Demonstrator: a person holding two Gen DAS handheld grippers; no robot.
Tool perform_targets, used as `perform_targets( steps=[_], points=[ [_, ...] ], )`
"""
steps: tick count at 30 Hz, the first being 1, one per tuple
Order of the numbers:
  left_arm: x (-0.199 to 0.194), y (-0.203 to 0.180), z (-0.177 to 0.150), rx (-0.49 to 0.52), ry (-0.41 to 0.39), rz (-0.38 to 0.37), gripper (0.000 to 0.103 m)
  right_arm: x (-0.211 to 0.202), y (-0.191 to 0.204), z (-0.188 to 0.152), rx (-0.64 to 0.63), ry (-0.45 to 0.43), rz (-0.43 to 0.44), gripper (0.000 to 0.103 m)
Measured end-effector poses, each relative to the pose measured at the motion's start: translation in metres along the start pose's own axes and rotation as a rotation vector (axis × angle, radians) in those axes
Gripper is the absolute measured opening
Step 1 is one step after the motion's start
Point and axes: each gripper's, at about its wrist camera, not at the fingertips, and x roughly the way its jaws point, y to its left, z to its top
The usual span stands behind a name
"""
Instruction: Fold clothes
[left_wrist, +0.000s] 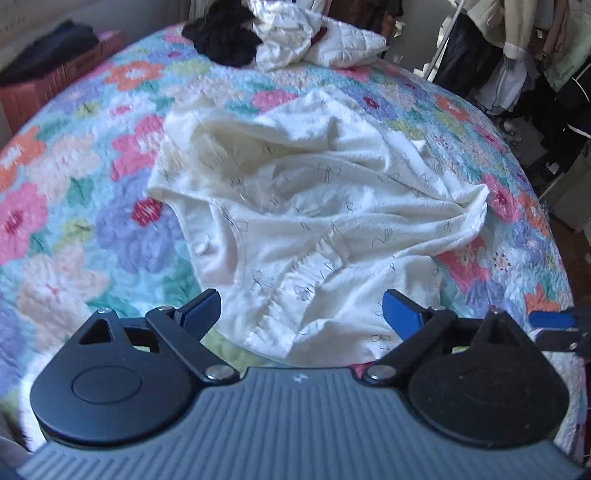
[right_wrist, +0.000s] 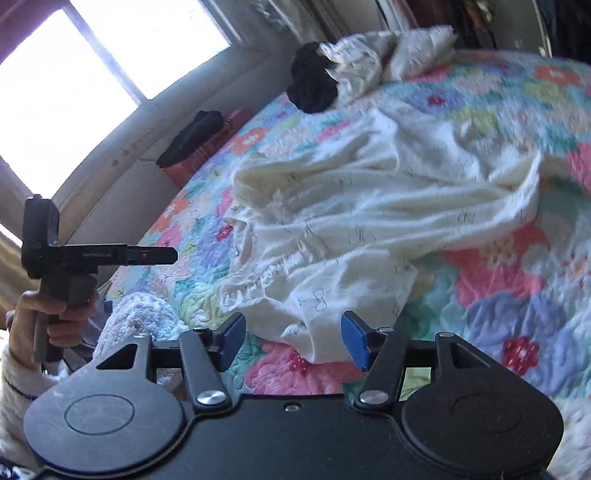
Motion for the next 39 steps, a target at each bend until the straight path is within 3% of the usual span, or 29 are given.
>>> perform_targets(
  steps=[3,8,11,12,13,14,19,22,26,33,36,39],
  points=[
    [0.053,-0.002,-0.005,-0.071,0.068,0.065,0.092,0.05,-0.02,-0.014,0.142,0.02,-0.078,0.063],
    [0.079,-0.011,-0.013,-0.018,0.032,0.13,0.092,0.097,-0.041,-0.021,0.285,0.024,-0.123,0.063],
    [0.079,-0.009,-0.015,-0.008,0.008,0.094,0.092,0.122,-0.045,-0.019,0.245,0.039,-0.196,0.063],
    [0.076,-0.01,-0.016,0.012,-0.016,0.082,0.092,0.127,-0.042,-0.019,0.194,0.038,-0.191,0.058],
    [0.072,-0.012,-0.018,0.042,-0.044,0.065,0.092,0.128,-0.037,-0.02,0.142,0.026,-0.181,0.045],
    [0.068,-0.014,-0.019,0.074,-0.072,0.046,0.092,0.127,-0.032,-0.021,0.099,0.03,-0.16,0.005],
    [0.046,-0.036,-0.035,0.237,-0.145,-0.14,0.092,0.085,-0.018,-0.013,0.071,-0.034,-0.019,0.004],
    [0.043,-0.056,-0.047,0.342,-0.112,-0.237,0.094,0.06,-0.015,-0.009,0.104,-0.046,0.055,0.004],
    [0.044,-0.059,-0.062,0.346,-0.049,-0.368,0.094,0.032,-0.012,-0.015,0.115,-0.033,0.07,0.004],
    [0.059,-0.04,-0.055,0.231,-0.011,-0.272,0.094,0.007,-0.01,-0.029,0.025,-0.033,-0.111,0.004],
    [0.066,-0.03,-0.052,0.171,0.006,-0.205,0.094,0.004,-0.006,-0.026,-0.048,-0.085,-0.256,0.004],
    [0.075,-0.015,-0.049,0.104,0.031,-0.138,0.095,0.016,-0.006,-0.022,-0.07,-0.063,-0.285,0.004]
  ],
)
